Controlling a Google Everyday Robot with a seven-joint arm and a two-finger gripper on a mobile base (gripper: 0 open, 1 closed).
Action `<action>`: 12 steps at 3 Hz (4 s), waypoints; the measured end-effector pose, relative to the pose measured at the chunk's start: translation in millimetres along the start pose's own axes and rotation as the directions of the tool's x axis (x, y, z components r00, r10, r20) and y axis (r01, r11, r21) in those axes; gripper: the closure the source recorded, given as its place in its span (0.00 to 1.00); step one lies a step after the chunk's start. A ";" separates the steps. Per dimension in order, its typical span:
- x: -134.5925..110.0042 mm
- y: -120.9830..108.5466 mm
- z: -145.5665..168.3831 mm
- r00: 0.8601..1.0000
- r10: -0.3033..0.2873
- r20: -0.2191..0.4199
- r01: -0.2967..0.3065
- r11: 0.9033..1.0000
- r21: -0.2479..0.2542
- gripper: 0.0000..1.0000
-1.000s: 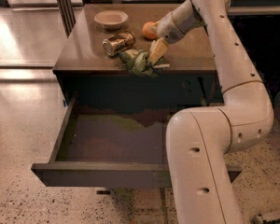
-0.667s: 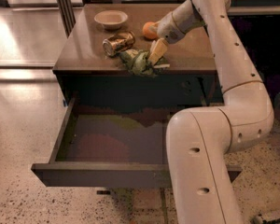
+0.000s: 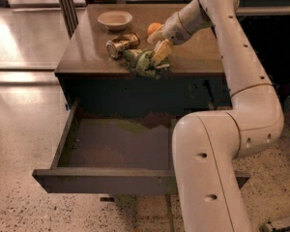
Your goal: Pick green jalapeno chip bag from top drawer and place on counter
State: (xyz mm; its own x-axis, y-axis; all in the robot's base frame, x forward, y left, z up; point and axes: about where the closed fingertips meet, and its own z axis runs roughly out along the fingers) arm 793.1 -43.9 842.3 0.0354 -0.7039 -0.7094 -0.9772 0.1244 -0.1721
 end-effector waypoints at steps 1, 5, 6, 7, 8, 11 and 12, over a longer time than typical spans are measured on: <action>0.0 0.0 0.0 1.000 0.000 0.000 0.000 1.000 0.000 0.62; 0.0 0.0 0.1 1.000 0.000 0.000 0.000 1.000 0.000 0.58; 0.0 0.0 0.1 1.000 0.000 0.000 0.000 1.000 0.000 0.35; 0.0 0.0 0.1 1.000 0.000 0.000 0.000 1.000 0.000 0.11; 0.0 -0.1 0.2 1.000 0.000 0.000 0.000 1.000 0.000 0.00; -4.8 15.7 -46.6 0.999 -0.013 0.051 0.013 1.000 -0.008 0.00; -11.8 18.7 -95.2 0.999 -0.012 0.040 0.010 0.999 0.050 0.00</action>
Offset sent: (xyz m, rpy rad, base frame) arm 0.0000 0.0000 0.0000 0.0000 0.0000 0.0000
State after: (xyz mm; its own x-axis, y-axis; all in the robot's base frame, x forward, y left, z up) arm 754.5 -99.8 912.5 0.0554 -0.6770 -0.7339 -0.9650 0.1524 -0.2134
